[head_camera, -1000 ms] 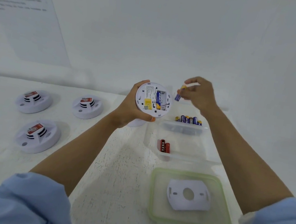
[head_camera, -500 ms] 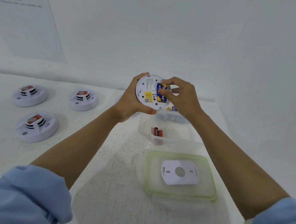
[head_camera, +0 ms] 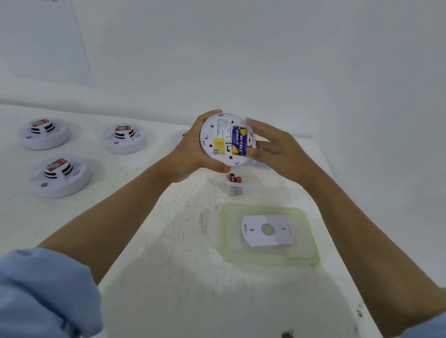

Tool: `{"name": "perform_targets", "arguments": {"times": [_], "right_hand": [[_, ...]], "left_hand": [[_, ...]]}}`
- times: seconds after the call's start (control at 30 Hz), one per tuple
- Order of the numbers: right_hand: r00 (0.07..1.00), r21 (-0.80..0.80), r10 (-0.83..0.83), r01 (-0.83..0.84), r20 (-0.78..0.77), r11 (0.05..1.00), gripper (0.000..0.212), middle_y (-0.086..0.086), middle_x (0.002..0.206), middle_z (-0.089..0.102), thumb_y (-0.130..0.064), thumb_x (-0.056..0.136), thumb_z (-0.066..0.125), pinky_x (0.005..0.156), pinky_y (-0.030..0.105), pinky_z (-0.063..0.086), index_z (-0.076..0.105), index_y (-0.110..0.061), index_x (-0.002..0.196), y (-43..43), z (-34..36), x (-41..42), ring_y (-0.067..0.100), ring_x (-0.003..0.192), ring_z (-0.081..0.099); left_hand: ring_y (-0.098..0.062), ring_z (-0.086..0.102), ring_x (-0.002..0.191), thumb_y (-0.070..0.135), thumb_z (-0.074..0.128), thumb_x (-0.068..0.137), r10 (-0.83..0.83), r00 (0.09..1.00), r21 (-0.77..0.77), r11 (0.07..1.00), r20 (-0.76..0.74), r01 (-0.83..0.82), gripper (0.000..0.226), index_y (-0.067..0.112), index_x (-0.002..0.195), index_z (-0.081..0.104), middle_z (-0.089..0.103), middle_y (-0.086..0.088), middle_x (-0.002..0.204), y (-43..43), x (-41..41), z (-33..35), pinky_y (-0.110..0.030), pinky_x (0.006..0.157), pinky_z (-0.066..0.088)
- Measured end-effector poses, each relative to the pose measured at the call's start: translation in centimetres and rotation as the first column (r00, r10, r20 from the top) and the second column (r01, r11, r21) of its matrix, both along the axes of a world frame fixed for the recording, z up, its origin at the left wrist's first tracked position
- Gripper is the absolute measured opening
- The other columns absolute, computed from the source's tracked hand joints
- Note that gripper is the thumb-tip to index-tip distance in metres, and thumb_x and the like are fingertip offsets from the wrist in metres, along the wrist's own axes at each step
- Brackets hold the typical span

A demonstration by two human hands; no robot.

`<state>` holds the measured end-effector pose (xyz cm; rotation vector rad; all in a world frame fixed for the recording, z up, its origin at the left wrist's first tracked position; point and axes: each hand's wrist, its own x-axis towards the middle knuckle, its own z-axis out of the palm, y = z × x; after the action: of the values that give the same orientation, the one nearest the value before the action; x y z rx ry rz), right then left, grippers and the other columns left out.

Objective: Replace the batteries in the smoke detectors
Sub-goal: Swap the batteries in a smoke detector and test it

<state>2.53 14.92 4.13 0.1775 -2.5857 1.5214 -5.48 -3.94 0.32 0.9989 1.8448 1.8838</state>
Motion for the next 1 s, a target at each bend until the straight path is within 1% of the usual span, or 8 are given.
{"name": "perform_targets", "arguments": {"times": [0.1,0.23,0.33,0.43,0.6,0.73,0.87,1.0], "right_hand": [[1.0,0.131,-0.018,0.019,-0.008,0.991,0.057,0.0,0.114,0.057,-0.001,0.071,0.075,0.089,0.021,0.048,0.051,-0.017,0.12,1.5,-0.3,2.4,0.013,0.098,0.056],[0.959,0.379,0.069,-0.174,0.275,0.909,0.041,-0.001,0.094,0.061,-0.001,0.067,0.078,0.077,0.017,0.046,0.064,-0.015,0.103,2.1,-0.9,5.6,0.011,0.081,0.056],[0.911,0.533,0.042,-0.276,0.409,0.8,0.052,-0.003,0.111,0.055,-0.011,0.069,0.079,0.092,0.027,0.043,0.058,-0.016,0.116,1.6,-2.3,7.3,0.014,0.102,0.052],[0.898,0.599,0.009,-0.301,0.44,0.741,0.068,-0.004,0.124,0.044,-0.021,0.07,0.078,0.099,0.03,0.039,0.047,-0.017,0.13,1.0,-3.5,7.8,0.014,0.114,0.045],[0.903,0.675,0.009,-0.328,0.43,0.661,0.07,-0.003,0.124,0.043,-0.028,0.069,0.078,0.096,0.033,0.041,0.046,-0.017,0.131,0.7,-4.0,6.8,0.016,0.112,0.045],[0.918,0.688,0.011,-0.304,0.395,0.659,0.064,-0.002,0.117,0.048,-0.028,0.065,0.081,0.089,0.029,0.043,0.052,-0.016,0.12,0.6,-3.7,6.8,0.014,0.102,0.047],[0.973,0.586,-0.008,-0.132,0.229,0.799,0.06,0.001,0.109,0.055,-0.019,0.06,0.085,0.078,0.019,0.041,0.057,-0.013,0.113,2.3,0.1,6.7,0.015,0.099,0.052],[1.0,0.467,0.003,0.004,-0.016,0.884,0.063,-0.004,0.106,0.054,-0.02,0.059,0.086,0.075,0.008,0.037,0.057,-0.014,0.115,1.7,4.7,4.8,0.01,0.095,0.051]], "left_hand": [[-0.014,0.051,0.117,0.003,0.083,0.043,0.0,1.0,-0.032,0.999,0.011,0.001,0.108,0.023,0.134,0.029,0.047,0.006,0.128,-1.1,0.8,-0.1,-0.03,0.08,0.055],[-0.016,0.05,0.119,-0.006,0.08,0.046,0.002,1.0,-0.028,1.0,0.019,-0.002,0.106,0.019,0.135,0.028,0.046,0.002,0.129,-2.0,2.3,-0.2,-0.029,0.079,0.055],[-0.017,0.049,0.119,-0.01,0.074,0.049,0.019,0.999,-0.025,1.0,0.04,-0.018,0.102,0.017,0.136,0.028,0.043,-0.004,0.133,-2.0,3.8,-0.4,-0.028,0.078,0.055],[-0.014,0.05,0.117,-0.009,0.074,0.05,0.024,0.998,-0.041,0.999,0.052,-0.021,0.1,0.018,0.135,0.029,0.045,0.0,0.13,-2.0,5.3,-0.5,-0.027,0.079,0.055],[-0.001,0.052,0.111,-0.009,0.074,0.051,0.041,0.999,-0.098,0.994,0.007,-0.04,0.1,0.011,0.137,0.028,0.048,0.02,0.115,-2.3,6.8,-0.7,-0.028,0.083,0.055],[-0.008,0.05,0.115,-0.008,0.075,0.05,0.034,0.999,-0.09,0.995,0.014,-0.033,0.097,0.017,0.133,0.03,0.046,0.012,0.123,-2.8,6.9,-0.7,-0.029,0.085,0.054],[-0.016,0.047,0.12,-0.006,0.076,0.049,0.05,0.999,-0.06,0.997,0.022,-0.048,0.098,0.023,0.131,0.032,0.038,-0.009,0.137,-3.4,5.9,-0.5,-0.027,0.081,0.055],[-0.017,0.049,0.119,-0.008,0.076,0.049,0.029,0.999,-0.052,0.998,0.042,-0.026,0.1,0.022,0.133,0.03,0.045,0.0,0.13,-2.9,4.3,-0.2,-0.028,0.079,0.055]]}}
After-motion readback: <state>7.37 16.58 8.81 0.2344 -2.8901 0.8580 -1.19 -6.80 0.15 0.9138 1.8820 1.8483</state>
